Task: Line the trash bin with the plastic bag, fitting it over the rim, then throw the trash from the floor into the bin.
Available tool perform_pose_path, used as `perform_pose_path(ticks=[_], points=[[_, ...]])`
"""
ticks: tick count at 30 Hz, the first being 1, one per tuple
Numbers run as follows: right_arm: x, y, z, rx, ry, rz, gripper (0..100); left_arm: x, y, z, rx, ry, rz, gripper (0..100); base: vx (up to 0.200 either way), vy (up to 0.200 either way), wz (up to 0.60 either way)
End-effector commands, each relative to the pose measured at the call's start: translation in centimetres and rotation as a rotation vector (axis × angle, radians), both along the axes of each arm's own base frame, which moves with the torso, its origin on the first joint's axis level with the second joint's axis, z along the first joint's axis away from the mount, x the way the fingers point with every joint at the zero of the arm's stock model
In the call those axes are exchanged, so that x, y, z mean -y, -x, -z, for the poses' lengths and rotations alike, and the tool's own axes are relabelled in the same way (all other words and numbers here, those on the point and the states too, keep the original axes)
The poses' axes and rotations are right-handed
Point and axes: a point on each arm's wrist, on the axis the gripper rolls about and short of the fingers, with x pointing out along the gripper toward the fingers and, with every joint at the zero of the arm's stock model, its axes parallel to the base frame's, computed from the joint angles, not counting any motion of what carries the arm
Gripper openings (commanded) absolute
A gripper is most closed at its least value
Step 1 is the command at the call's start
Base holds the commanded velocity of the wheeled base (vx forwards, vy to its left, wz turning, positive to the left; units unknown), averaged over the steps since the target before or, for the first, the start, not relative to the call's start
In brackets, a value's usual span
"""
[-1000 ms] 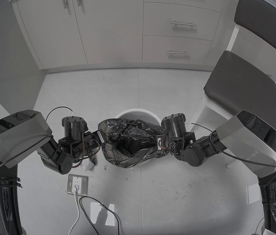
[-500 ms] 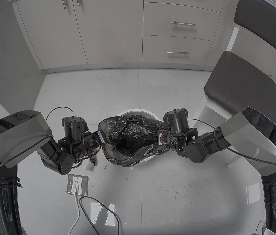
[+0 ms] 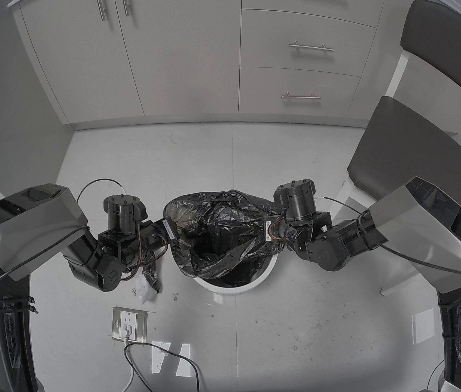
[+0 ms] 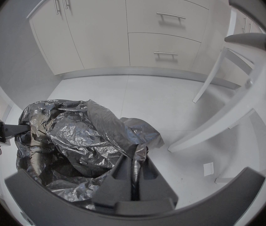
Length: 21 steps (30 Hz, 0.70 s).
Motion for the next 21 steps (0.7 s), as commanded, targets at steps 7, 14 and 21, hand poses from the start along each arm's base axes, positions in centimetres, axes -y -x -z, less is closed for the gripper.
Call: perform_pose_path(ticks=[7, 14, 21], points=[[0.3, 1.4, -0.1, -0.116, 0.033, -0.062, 0, 0.7, 2.1, -0.1, -0.051, -0.004, 0.029, 0, 0.0, 0.0, 0.0], [0.9, 1.5, -0.1, -0.154, 0.024, -0.042, 0, 0.8, 3.1, 1.0, -0.105, -0.021, 0.045, 0, 0.0, 0.0, 0.0], [0.9, 2.7, 1.3, -0.202, 0.048, -0.051, 0, 0.3, 4.6, 2.7, -0.189, -0.04, 0.038, 0, 0.0, 0.0, 0.0]])
